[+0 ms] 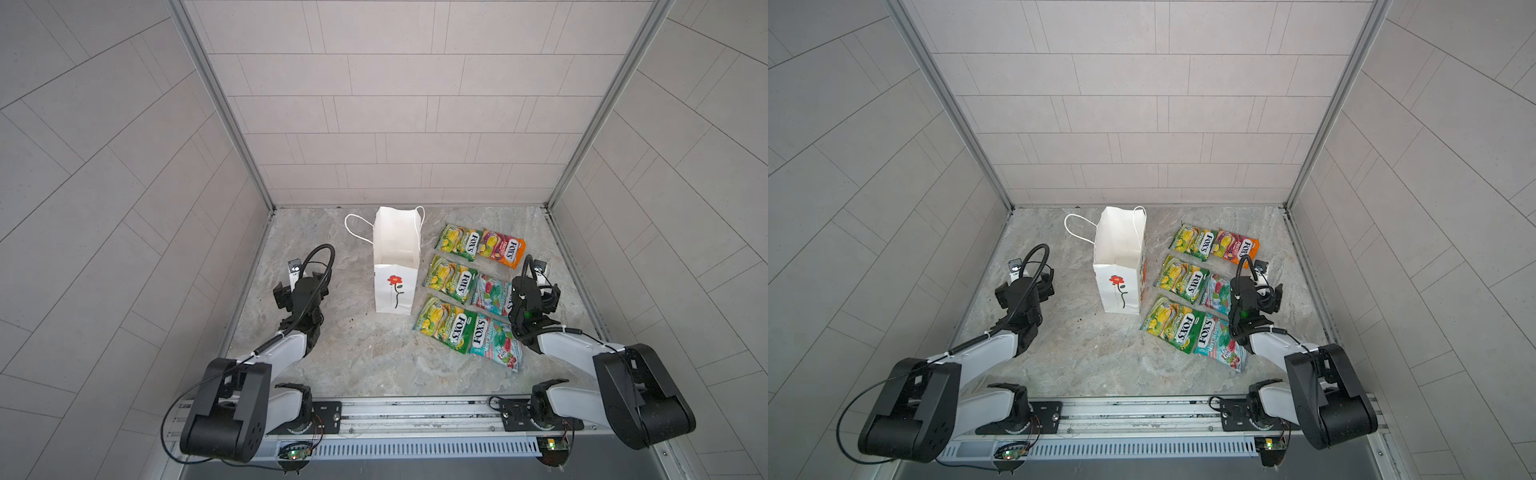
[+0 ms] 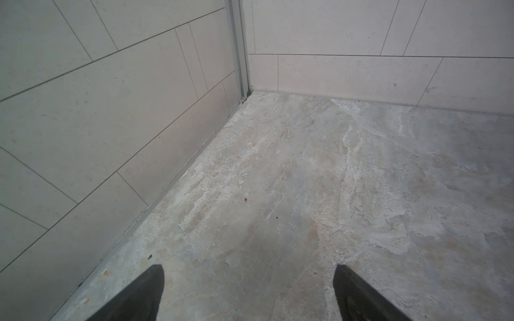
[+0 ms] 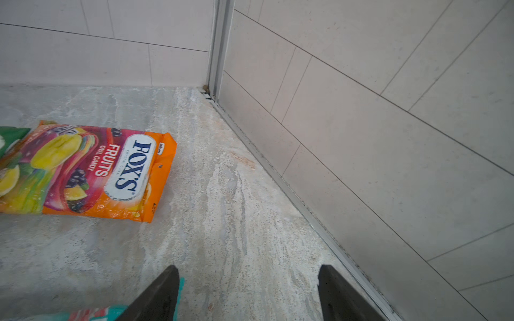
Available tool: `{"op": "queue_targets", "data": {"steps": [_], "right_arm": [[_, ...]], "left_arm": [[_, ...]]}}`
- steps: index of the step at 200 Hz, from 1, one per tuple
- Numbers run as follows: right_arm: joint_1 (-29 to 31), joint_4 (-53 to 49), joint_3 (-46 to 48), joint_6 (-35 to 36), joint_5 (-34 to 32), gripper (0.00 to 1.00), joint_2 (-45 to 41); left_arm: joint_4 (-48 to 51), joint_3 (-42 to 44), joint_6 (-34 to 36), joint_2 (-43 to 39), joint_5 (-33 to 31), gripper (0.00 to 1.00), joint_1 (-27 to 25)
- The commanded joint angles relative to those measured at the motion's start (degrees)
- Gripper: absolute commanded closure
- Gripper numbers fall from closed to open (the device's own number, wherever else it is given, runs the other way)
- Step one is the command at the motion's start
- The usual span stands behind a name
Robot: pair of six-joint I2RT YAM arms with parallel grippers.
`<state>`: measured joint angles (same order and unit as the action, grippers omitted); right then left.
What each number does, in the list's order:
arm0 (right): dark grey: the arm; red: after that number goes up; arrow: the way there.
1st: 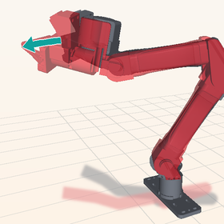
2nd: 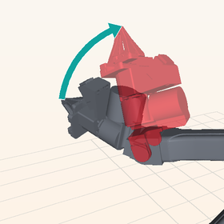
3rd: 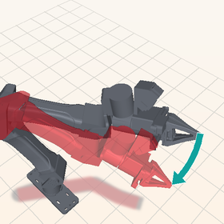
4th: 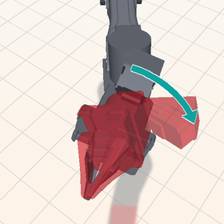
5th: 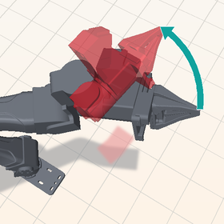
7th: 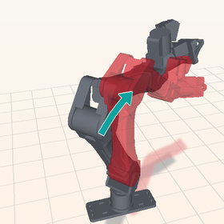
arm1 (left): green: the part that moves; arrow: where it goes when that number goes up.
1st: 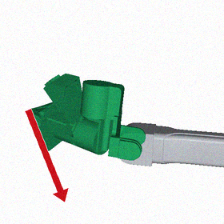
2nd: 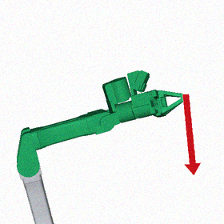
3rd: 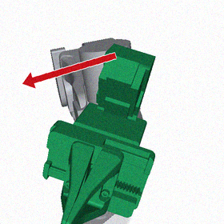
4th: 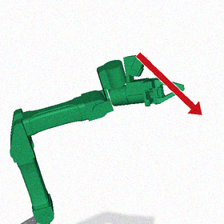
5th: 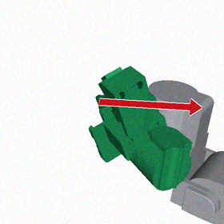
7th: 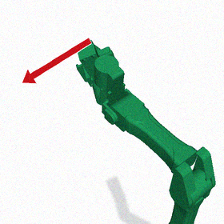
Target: Take the snacks out of the paper bag
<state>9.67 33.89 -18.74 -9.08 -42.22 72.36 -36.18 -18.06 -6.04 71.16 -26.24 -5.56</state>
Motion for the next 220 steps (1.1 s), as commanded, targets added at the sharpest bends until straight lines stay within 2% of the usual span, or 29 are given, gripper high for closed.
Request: {"op": "queue_targets", "data": {"steps": [1,26,39,66,83,138,163,179,205,220], "right_arm": [[-0.3,8.4,1.0,3.3,5.7,0.20,1.2],[-0.2,18.2,3.8,5.3,8.5,0.19,3.8],[-0.2,25.1,5.6,7.2,9.6,0.19,5.9],[-0.1,32.8,6.7,9.5,11.9,0.19,10.2],[0.0,38.2,7.8,10.4,11.8,0.18,12.6],[-0.2,37.6,6.6,10.1,13.3,0.16,15.1],[-0.3,37.6,5.7,10.5,14.8,0.14,17.0],[-0.4,36.4,4.8,10.5,15.2,0.13,17.4],[-0.8,36.5,3.2,9.7,14.0,0.05,20.6],[-1.2,30.8,1.7,8.8,14.3,0.01,19.0]], "left_arm": [[-9.6,1.0,0.7,2.2,8.0,0.00,2.0],[-16.5,3.0,1.5,6.0,15.5,0.00,4.2],[-17.4,3.1,2.0,7.1,17.0,0.00,5.0],[-30.0,5.3,3.3,14.0,21.1,0.00,5.7],[-32.2,5.3,3.4,16.7,22.3,0.00,6.0],[-35.7,4.9,3.6,20.9,22.4,0.00,6.0],[-33.0,3.8,2.6,20.5,19.2,0.00,6.0],[-24.6,0.8,0.6,19.2,13.8,0.00,5.9],[-21.0,-1.9,1.9,19.3,13.9,0.00,5.3],[-22.1,-1.5,2.0,19.4,14.4,0.00,5.3]]}}
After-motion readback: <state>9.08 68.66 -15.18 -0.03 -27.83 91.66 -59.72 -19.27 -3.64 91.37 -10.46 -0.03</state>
